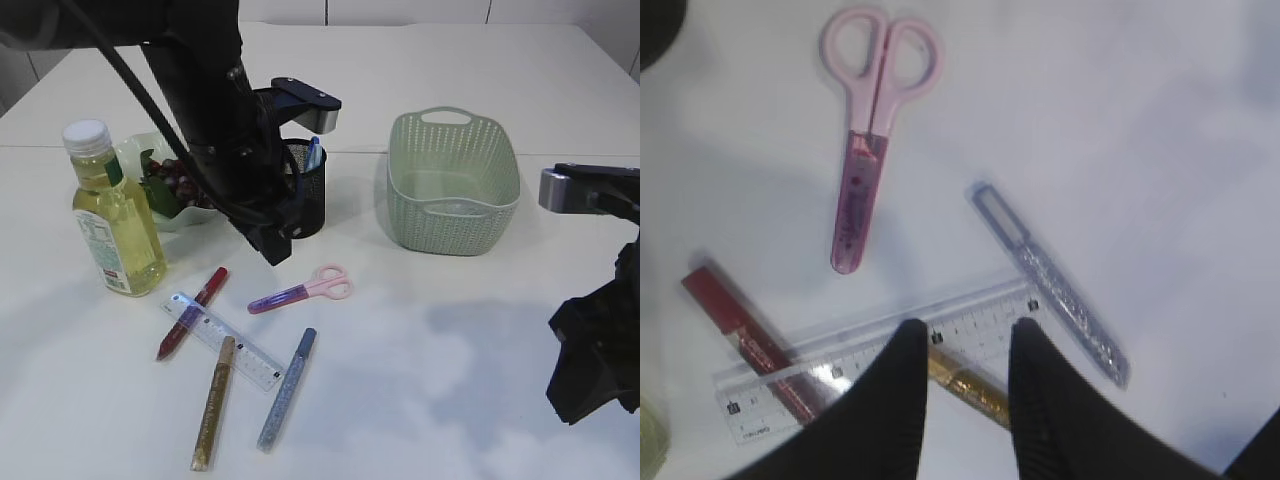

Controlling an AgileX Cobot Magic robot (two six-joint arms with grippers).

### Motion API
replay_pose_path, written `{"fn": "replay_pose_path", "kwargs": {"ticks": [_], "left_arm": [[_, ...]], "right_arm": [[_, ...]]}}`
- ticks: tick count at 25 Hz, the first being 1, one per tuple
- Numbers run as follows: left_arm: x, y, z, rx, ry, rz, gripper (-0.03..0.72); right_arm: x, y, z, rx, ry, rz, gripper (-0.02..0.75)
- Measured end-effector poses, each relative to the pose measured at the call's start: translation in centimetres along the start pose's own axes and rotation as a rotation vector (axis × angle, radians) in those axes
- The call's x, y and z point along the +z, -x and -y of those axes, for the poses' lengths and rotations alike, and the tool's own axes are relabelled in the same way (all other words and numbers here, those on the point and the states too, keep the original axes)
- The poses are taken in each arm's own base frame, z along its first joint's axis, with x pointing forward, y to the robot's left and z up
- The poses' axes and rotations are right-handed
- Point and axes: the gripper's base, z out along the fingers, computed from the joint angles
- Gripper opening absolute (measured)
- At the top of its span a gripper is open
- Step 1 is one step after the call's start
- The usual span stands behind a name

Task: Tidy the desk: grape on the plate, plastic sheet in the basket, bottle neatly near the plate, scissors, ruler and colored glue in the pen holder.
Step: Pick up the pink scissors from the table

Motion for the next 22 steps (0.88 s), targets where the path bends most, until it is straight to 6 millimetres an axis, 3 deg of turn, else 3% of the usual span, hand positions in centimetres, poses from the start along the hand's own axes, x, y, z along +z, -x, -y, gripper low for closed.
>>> {"fn": "replay_pose_path", "kwargs": {"ticks": [11, 19, 22], "left_arm": [[-0.3, -0.6, -0.3, 0.098, 0.025, -0.082, 0.207], [-0.3, -0.3, -0.6, 0.141, 0.059, -0.054, 0.21], [-0.3, -0.2, -0.6, 0.184, 0.069, -0.036, 0.216]], "right_arm": [[-0.5, 1.0, 0.6, 0.158, -0.021, 0.052, 0.459], [-4.0, 5.4, 5.3, 0.246, -0.231, 0.145, 0.458], [-4.1, 6.5, 6.1, 0.246, -0.289, 0.143, 0.458]]}}
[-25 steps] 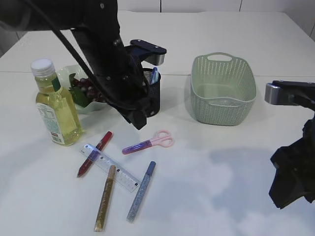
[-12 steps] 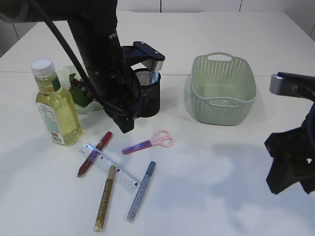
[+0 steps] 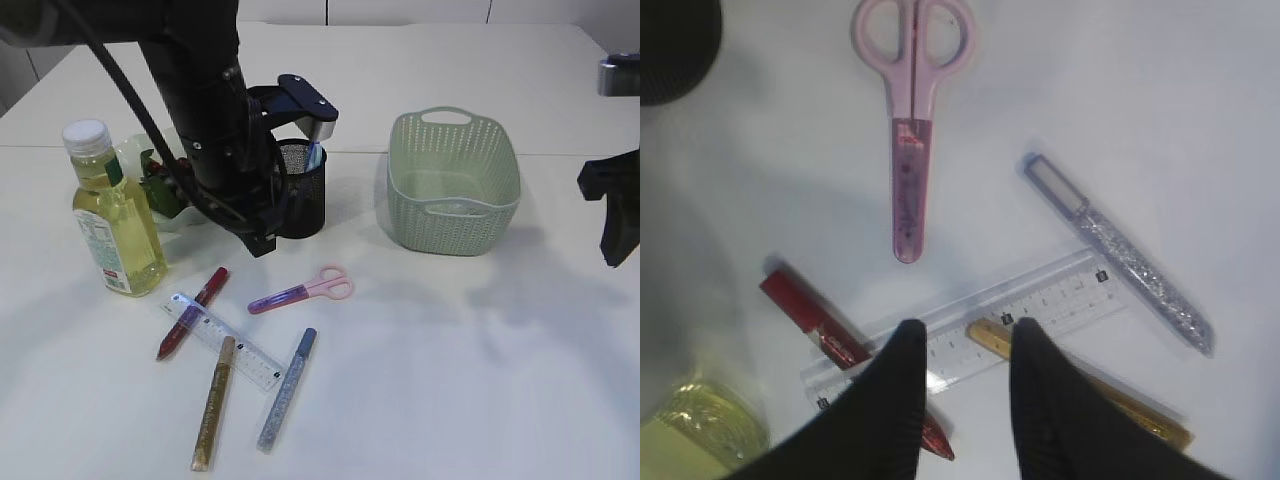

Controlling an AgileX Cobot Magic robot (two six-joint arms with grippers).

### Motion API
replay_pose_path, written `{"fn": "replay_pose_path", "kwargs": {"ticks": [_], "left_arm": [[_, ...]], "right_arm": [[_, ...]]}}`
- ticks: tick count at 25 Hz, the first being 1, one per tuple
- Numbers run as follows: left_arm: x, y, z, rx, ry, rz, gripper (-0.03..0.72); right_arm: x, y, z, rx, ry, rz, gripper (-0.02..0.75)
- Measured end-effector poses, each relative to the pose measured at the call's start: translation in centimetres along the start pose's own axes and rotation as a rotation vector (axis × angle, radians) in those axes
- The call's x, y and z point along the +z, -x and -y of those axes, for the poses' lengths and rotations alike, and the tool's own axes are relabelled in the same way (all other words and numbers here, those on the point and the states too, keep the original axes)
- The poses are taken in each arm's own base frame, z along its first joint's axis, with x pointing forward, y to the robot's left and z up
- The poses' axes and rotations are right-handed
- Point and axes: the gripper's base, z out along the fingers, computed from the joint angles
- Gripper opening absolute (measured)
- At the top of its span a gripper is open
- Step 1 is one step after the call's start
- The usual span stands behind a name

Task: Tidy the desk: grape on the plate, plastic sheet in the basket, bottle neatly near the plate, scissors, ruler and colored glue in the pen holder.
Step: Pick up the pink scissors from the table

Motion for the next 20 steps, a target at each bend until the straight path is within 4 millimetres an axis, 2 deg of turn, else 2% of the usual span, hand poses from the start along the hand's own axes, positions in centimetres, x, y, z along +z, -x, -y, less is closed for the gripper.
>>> {"fn": "replay_pose_path", "kwargs": {"ticks": [4, 8, 12, 17, 20], "left_arm": [[0.8, 0.2, -0.3, 0.038, 0.015, -0.006, 0.224], [3.8, 0.3, -0.6, 0.05, -0.002, -0.055, 0.238], [6.5, 0.4, -0.9, 0.059, -0.024, -0.097, 0.241], [8.1, 1.7, -1.3, 0.042, -0.05, -0.076, 0.25], [8.3, 2.6, -1.5, 0.031, -0.061, -0.043, 0.269]], "right_arm": [[1.5, 0.8, -0.6, 0.009, 0.033, -0.051, 0.458], [2.4, 1.1, -1.1, 0.01, 0.077, -0.088, 0.458], [2.4, 1.1, -1.2, 0.003, 0.088, -0.09, 0.458], [2.4, 1.1, -1.3, -0.002, 0.101, -0.091, 0.458], [2.4, 1.1, -1.4, -0.006, 0.11, -0.092, 0.457]]}}
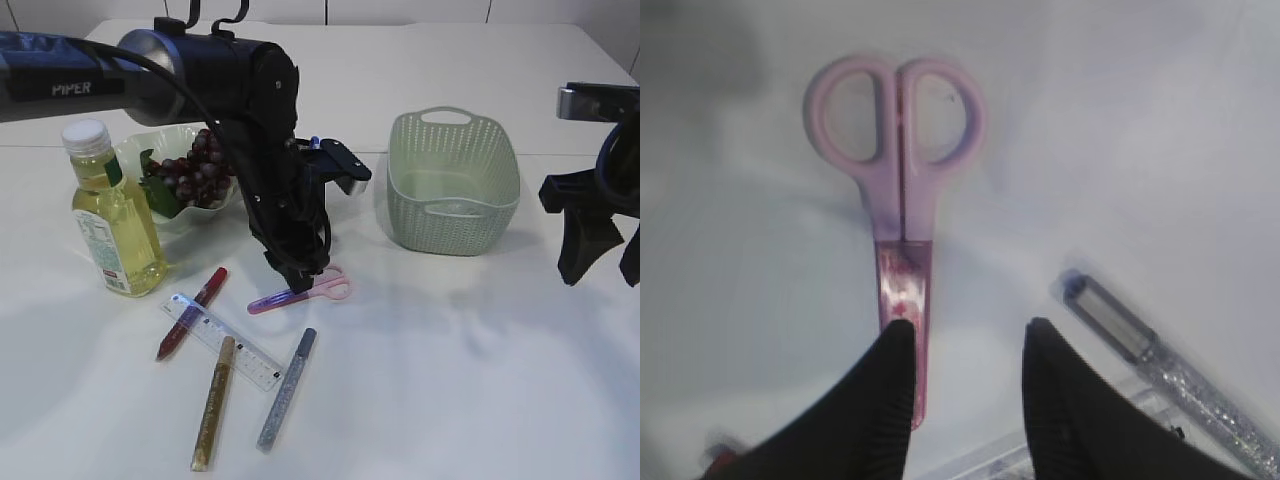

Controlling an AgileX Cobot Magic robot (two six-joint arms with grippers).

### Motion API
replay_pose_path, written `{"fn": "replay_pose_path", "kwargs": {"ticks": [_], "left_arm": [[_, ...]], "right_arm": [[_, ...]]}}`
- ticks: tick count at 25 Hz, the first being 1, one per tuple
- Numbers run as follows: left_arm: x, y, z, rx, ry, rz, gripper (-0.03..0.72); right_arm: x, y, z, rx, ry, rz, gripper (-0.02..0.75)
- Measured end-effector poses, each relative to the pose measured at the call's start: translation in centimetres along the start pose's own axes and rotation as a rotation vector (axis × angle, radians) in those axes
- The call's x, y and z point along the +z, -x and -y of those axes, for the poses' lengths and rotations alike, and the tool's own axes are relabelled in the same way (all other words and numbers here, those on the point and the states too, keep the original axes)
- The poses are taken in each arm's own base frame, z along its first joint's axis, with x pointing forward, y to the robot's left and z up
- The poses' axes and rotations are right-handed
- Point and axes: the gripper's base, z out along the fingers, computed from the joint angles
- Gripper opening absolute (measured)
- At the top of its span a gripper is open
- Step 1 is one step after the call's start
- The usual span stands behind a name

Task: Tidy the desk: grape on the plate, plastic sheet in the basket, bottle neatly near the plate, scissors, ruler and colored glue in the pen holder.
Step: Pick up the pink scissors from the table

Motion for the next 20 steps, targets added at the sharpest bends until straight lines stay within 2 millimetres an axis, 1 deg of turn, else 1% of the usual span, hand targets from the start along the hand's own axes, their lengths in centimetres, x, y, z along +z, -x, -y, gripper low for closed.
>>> {"fn": "replay_pose_path", "kwargs": {"ticks": [4, 9, 14, 17, 20], "left_arm": [[0.3, 0.9, -0.4, 0.001, -0.007, 0.006, 0.276], [1.5, 1.6, -0.9, 0.001, -0.021, -0.009, 0.276], [2.4, 1.6, -1.0, 0.003, -0.034, -0.042, 0.276], [2.7, 1.4, -1.1, 0.011, -0.028, -0.064, 0.276], [2.7, 1.1, -1.6, 0.002, -0.023, -0.068, 0.276]], "right_arm": [[0.0, 0.0, 0.0, -0.004, 0.002, 0.0, 0.458], [0.0, 0.0, 0.0, -0.003, 0.002, 0.0, 0.457], [0.0, 0.0, 0.0, -0.003, 0.004, 0.0, 0.457], [0.0, 0.0, 0.0, -0.005, 0.004, 0.0, 0.457], [0.0, 0.0, 0.0, -0.006, 0.004, 0.0, 0.457]]}}
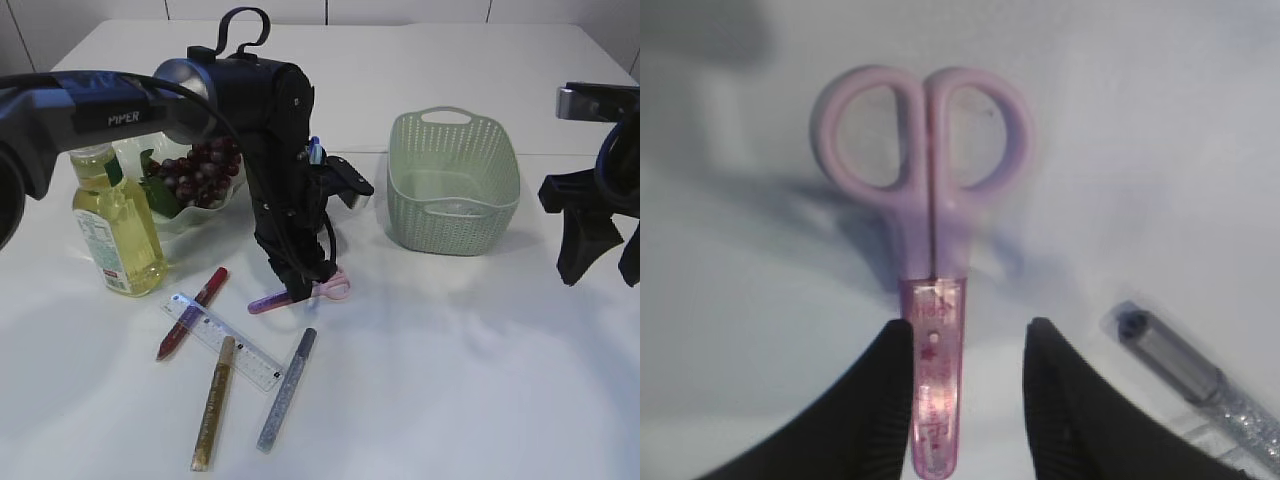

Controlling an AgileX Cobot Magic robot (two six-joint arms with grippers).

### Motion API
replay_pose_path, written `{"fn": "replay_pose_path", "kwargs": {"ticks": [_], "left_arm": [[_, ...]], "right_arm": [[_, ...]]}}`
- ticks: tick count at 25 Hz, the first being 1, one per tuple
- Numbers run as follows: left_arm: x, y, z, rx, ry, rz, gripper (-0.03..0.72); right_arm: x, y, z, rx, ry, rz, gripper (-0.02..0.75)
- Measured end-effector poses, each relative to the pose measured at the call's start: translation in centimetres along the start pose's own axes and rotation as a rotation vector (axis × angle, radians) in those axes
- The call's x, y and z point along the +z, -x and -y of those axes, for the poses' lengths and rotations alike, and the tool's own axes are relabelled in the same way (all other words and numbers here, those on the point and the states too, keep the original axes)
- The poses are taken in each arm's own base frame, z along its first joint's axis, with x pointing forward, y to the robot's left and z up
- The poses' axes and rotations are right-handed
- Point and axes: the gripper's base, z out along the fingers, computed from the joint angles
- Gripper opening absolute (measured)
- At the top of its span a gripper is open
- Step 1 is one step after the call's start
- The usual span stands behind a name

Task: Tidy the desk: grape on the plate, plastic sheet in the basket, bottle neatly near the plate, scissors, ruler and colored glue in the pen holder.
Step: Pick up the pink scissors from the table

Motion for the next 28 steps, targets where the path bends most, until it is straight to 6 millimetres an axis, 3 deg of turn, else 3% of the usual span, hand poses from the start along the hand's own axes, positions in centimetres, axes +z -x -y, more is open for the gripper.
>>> {"fn": "replay_pose_path", "kwargs": {"ticks": [9, 28], "left_arm": [[-0.2, -1.1, -2.0, -0.056, -0.009, 0.01, 0.276], [-0.6, -1.6, -1.4, -0.06, -0.045, 0.013, 0.276]], "right_arm": [[0.0, 0.0, 0.0, -0.008, 0.0, 0.0, 0.457], [0.0, 0.0, 0.0, -0.013, -0.002, 0.0, 0.457]]}}
